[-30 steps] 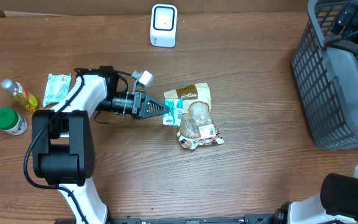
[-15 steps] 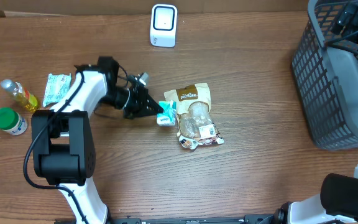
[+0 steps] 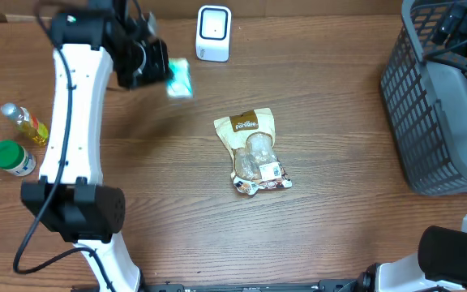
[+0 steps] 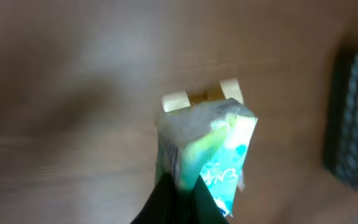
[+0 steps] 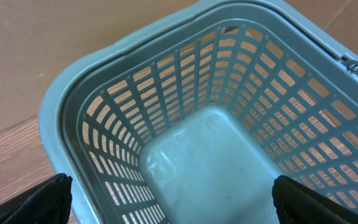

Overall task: Scan the item barcode
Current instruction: 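Raise the tissue pack up in front of the white barcode scanner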

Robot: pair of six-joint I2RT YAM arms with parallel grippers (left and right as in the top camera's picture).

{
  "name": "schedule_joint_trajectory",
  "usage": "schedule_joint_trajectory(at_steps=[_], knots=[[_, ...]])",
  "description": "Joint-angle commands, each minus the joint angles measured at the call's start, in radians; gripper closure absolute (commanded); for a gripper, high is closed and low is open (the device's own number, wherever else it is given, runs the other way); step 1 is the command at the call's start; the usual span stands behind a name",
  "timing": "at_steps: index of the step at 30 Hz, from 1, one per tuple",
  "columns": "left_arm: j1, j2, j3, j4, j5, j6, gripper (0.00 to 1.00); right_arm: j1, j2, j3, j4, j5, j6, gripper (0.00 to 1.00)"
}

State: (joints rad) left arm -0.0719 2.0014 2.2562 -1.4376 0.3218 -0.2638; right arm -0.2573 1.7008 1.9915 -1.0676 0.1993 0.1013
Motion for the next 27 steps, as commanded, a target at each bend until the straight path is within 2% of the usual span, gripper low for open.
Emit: schedule_joint_trajectory(at_steps=[1, 3, 7, 14, 16, 24, 27], knots=[[-0.055, -0.029, 0.119, 0.000, -0.262, -0.055, 0.96, 0.000, -0.010, 0.018, 0.003, 0.010, 0.004, 0.00], [-0.088, -0.029, 0.139, 0.038, -0.340, -0.054, 0.96, 0.000, -0.010, 0.018, 0.004, 0.010, 0.004, 0.00], [-0.179, -0.010, 0.129, 0.164, -0.610, -0.045, 0.96, 0.000, -0.010, 0.018, 0.003, 0.009, 0.004, 0.00], [-0.323, 0.075, 0.121, 0.358, -1.015, 0.042, 0.96, 0.000, -0.010, 0.018, 0.003, 0.010, 0.004, 0.00], [-0.345, 0.108, 0.121, 0.433, -1.055, 0.101, 0.96, 0.000, -0.010, 0.018, 0.004, 0.010, 0.004, 0.00], [-0.360, 0.309, 0.121, 0.681, -1.057, 0.399, 0.96, 0.000, -0.010, 0.018, 0.003, 0.009, 0.004, 0.00], [-0.359, 0.390, 0.121, 0.737, -1.066, 0.462, 0.96, 0.000, -0.010, 0.018, 0.003, 0.010, 0.004, 0.00]])
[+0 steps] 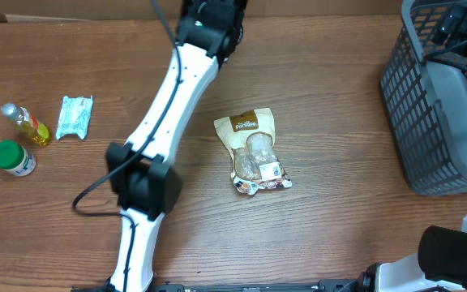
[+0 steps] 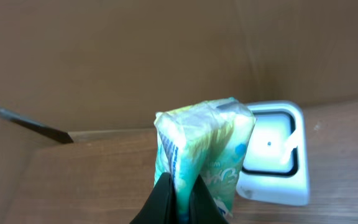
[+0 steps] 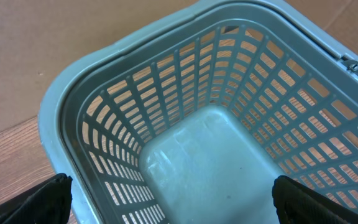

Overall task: Scan the item barcode
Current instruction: 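Raise the tissue pack up in front of the white barcode scanner, then carry the tissue pack left and set it near the green jar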

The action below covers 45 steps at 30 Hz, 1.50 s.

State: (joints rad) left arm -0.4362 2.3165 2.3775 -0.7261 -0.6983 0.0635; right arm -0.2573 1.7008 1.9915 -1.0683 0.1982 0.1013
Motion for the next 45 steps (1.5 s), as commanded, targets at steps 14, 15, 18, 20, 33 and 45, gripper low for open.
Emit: schedule_joint_trajectory(at_steps=[14, 15, 18, 20, 33, 45], knots=[[0.007, 0.240, -0.001, 0.315, -0.029, 0.260, 0.96, 0.000, -0.010, 0.018, 0.005, 0.011, 0.004, 0.00], [0.007, 0.240, -0.001, 0.328, -0.022, 0.267, 0.96, 0.000, -0.010, 0.018, 0.004, 0.011, 0.004, 0.00], [0.006, 0.240, -0.001, 0.337, 0.032, 0.274, 0.96, 0.000, -0.010, 0.018, 0.004, 0.011, 0.004, 0.00], [0.008, 0.243, -0.001, 0.337, 0.048, 0.274, 0.96, 0.000, -0.010, 0.018, 0.005, 0.011, 0.004, 0.00], [0.044, 0.306, -0.002, 0.350, 0.019, 0.455, 0.96, 0.000, -0.010, 0.018, 0.004, 0.011, 0.004, 0.00], [0.037, 0.313, -0.002, 0.388, 0.019, 0.516, 0.96, 0.000, -0.010, 0.018, 0.004, 0.011, 0.004, 0.00]])
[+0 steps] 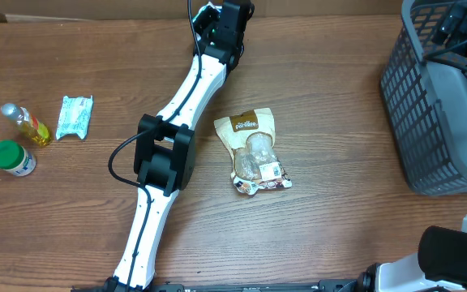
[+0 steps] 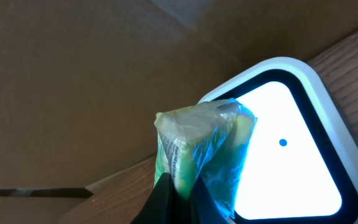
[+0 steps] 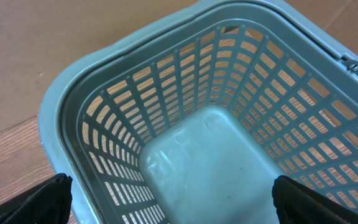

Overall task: Scan the item barcode
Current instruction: 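Carry the tissue pack left and set it near the green jar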

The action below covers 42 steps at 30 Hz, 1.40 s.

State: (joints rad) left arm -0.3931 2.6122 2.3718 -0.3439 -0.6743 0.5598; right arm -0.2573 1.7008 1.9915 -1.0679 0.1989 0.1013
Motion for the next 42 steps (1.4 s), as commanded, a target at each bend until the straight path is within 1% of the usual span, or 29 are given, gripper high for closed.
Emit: schedule_joint_trajectory(at_steps=[1, 3, 6, 9, 12, 14, 17, 19, 22, 23, 26, 30, 31, 36, 42], knots=[[-0.006, 0.017, 0.004, 0.012, -0.007, 0.019, 0.96, 0.000, -0.010, 0.018, 0.004, 0.010, 0.004, 0.00], [-0.008, 0.012, 0.004, 0.027, -0.031, -0.012, 0.96, 0.000, -0.010, 0.018, 0.004, 0.010, 0.004, 0.00], [-0.011, -0.011, 0.006, 0.020, -0.104, -0.103, 0.96, 0.000, -0.010, 0.018, 0.004, 0.010, 0.004, 0.00], [-0.015, -0.067, 0.006, -0.058, -0.121, -0.187, 0.96, 0.000, -0.010, 0.018, 0.004, 0.010, 0.004, 0.00], [-0.020, -0.143, 0.006, -0.227, -0.116, -0.347, 0.96, 0.000, -0.010, 0.018, 0.004, 0.010, 0.004, 0.00], [-0.019, -0.208, 0.006, -0.394, -0.084, -0.516, 0.96, 0.000, -0.010, 0.018, 0.004, 0.010, 0.003, 0.00], [-0.006, -0.303, 0.006, -0.614, -0.022, -0.725, 0.96, 0.000, -0.010, 0.018, 0.004, 0.010, 0.004, 0.00], [0.003, -0.361, 0.006, -0.738, -0.007, -0.838, 0.96, 0.000, -0.010, 0.018, 0.004, 0.010, 0.004, 0.00], [0.016, -0.436, 0.006, -0.910, -0.006, -0.948, 0.96, 0.000, -0.010, 0.018, 0.004, 0.010, 0.004, 0.00], [0.026, -0.462, 0.006, -0.991, -0.006, -0.977, 0.96, 0.000, -0.010, 0.018, 0.004, 0.010, 0.004, 0.00], [0.050, -0.493, 0.006, -1.144, -0.009, -1.009, 0.96, 0.000, -0.010, 0.018, 0.004, 0.010, 0.004, 0.00], [0.111, -0.493, 0.002, -1.335, -0.013, -1.119, 0.95, 0.000, -0.010, 0.018, 0.004, 0.010, 0.004, 0.00], [0.130, -0.493, -0.007, -1.346, -0.014, -1.136, 0.96, 0.000, -0.010, 0.018, 0.004, 0.010, 0.004, 0.00], [0.247, -0.494, -0.108, -1.346, 0.098, -1.132, 0.96, 0.000, -0.010, 0.018, 0.004, 0.010, 0.004, 0.00], [0.374, -0.494, -0.314, -1.346, 0.116, -1.149, 0.96, 0.000, -0.010, 0.018, 0.004, 0.010, 0.004, 0.00]])
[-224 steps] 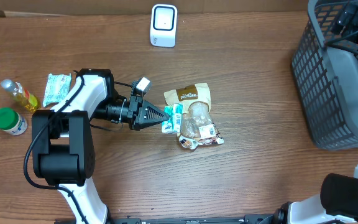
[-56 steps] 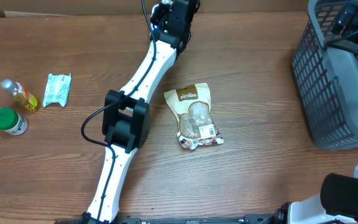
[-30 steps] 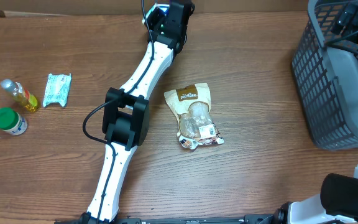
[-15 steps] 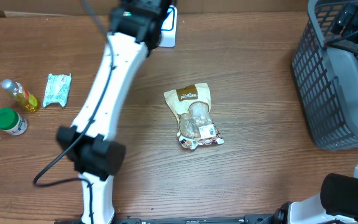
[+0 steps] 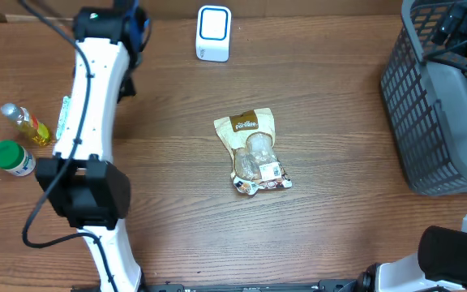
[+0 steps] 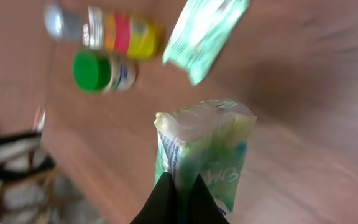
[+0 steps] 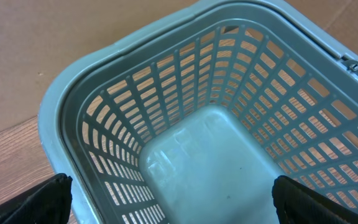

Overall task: Scan the item barcode
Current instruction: 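Carry the tissue pack left and set it near the green jar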

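My left gripper [image 6: 180,180] is shut on a green and white plastic packet [image 6: 207,146], held in the air above the table's left side. In the overhead view the left arm [image 5: 96,73] reaches to the back left, and the held packet is hidden under the wrist. The white scanner [image 5: 213,32] stands at the back centre, to the right of that wrist. Over the grey basket [image 7: 185,155] my right gripper [image 7: 173,208] is open, with nothing between its fingers.
Below the left gripper lie a second green packet [image 6: 207,34], a small yellow bottle [image 6: 104,28] and a green-lidded jar [image 6: 101,70]. A brown snack bag [image 5: 254,150] lies mid-table. The basket [image 5: 436,105] stands at the right edge.
My left gripper, still shut on the packet, was right in front of the scanner's lit window. Now it is over the table's left side above the bottle and jar. The right arm is unchanged.
My left gripper held the packet over the back left of the table. Then it was close to the scanner, then directly against the scanner's bright window. Now the packet is back over the left side, still gripped. The right gripper stayed open over the basket.
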Robot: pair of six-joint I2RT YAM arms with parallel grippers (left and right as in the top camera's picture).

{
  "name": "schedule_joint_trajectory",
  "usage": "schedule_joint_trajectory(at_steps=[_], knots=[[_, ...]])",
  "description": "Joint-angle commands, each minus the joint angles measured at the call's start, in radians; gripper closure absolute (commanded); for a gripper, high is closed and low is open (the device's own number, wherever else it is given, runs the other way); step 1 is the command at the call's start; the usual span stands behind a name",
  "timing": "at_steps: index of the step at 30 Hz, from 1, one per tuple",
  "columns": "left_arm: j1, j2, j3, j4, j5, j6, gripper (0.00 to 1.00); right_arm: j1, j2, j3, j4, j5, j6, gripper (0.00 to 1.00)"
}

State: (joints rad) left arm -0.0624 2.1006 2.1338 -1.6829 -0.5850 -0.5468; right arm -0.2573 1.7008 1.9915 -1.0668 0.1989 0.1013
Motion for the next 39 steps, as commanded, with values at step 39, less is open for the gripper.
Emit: schedule_joint_trajectory(at_steps=[39], knots=[[0.233, 0.018, -0.477, 0.312, -0.154, -0.014, 0.71, 0.000, -0.010, 0.018, 0.003, 0.010, 0.004, 0.00]])
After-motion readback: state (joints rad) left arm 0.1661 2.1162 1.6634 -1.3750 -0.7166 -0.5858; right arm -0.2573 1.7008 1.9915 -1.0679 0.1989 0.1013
